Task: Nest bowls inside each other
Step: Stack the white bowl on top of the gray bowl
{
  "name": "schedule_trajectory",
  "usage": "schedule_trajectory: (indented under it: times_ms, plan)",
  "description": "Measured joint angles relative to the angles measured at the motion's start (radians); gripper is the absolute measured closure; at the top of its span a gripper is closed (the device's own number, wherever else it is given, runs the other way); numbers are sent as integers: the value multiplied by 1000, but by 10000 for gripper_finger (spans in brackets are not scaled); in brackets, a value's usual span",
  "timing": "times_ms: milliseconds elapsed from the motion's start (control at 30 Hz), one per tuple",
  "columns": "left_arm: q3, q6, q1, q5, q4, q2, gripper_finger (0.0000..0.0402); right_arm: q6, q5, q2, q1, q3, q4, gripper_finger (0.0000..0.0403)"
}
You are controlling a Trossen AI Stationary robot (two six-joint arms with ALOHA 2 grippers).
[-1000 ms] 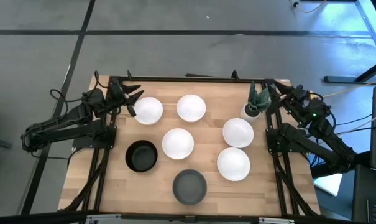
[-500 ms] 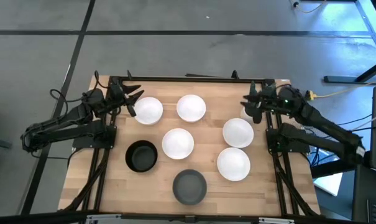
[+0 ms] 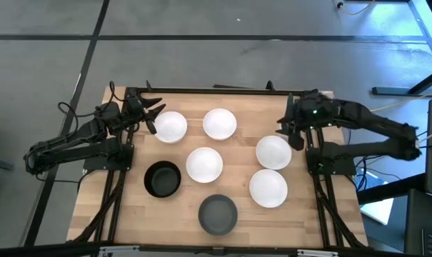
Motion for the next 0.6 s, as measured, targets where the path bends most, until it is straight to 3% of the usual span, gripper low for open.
schedule_trajectory:
  times_ms: [600]
  plan:
    - [0, -1, 0, 0, -59, 0, 272, 228, 59, 255, 314, 29, -72, 210]
